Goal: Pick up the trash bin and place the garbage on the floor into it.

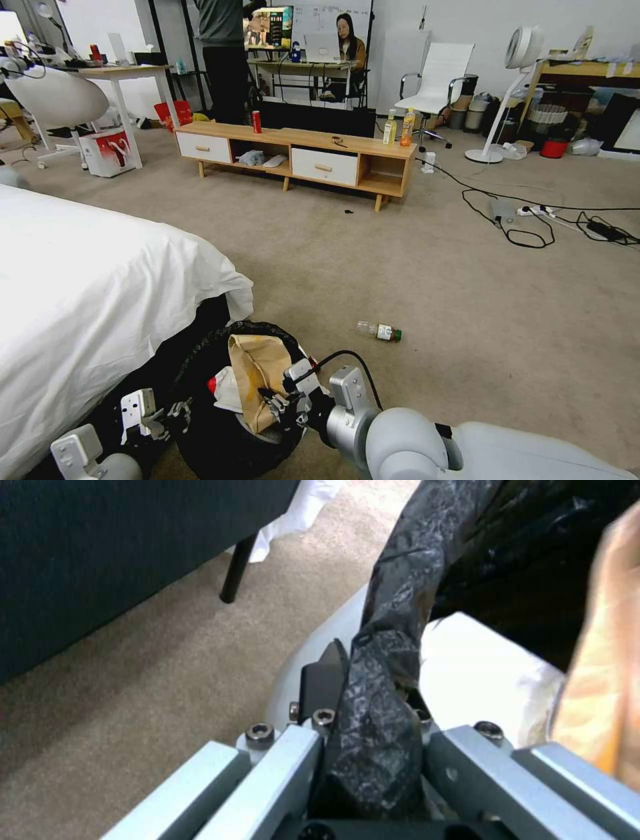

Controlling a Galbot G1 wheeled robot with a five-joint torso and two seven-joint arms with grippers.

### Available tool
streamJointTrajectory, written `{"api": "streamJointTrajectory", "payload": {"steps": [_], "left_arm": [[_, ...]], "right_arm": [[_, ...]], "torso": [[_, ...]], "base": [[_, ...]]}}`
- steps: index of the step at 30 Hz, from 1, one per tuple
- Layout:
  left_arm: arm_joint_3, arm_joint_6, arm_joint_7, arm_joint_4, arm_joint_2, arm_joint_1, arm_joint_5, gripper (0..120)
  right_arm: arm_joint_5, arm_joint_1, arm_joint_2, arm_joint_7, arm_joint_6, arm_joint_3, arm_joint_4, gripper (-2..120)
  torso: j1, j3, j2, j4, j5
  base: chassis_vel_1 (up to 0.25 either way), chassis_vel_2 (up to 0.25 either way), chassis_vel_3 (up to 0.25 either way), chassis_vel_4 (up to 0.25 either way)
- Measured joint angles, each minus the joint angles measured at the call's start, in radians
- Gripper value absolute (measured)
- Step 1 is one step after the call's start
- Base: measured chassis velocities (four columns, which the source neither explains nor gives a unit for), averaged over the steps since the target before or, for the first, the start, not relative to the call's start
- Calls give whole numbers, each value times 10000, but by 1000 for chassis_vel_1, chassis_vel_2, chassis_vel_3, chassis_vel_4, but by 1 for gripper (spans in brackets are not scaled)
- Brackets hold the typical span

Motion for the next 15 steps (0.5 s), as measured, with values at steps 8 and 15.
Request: {"api": "streamJointTrajectory", "payload": {"steps": [8, 15], "left_arm": [[18, 0, 6, 42, -34, -43, 29, 2], [26, 0, 46, 81, -46, -61, 46, 2]], "right_arm": [[5, -35, -89, -2, -31, 46, 168, 76], [104, 7, -104, 8, -54, 110, 331, 85]], "torso": [[0, 0, 0, 0, 1], [0, 0, 0, 0, 0]], "base": [[0, 0, 0, 0], [0, 0, 0, 0]]}}
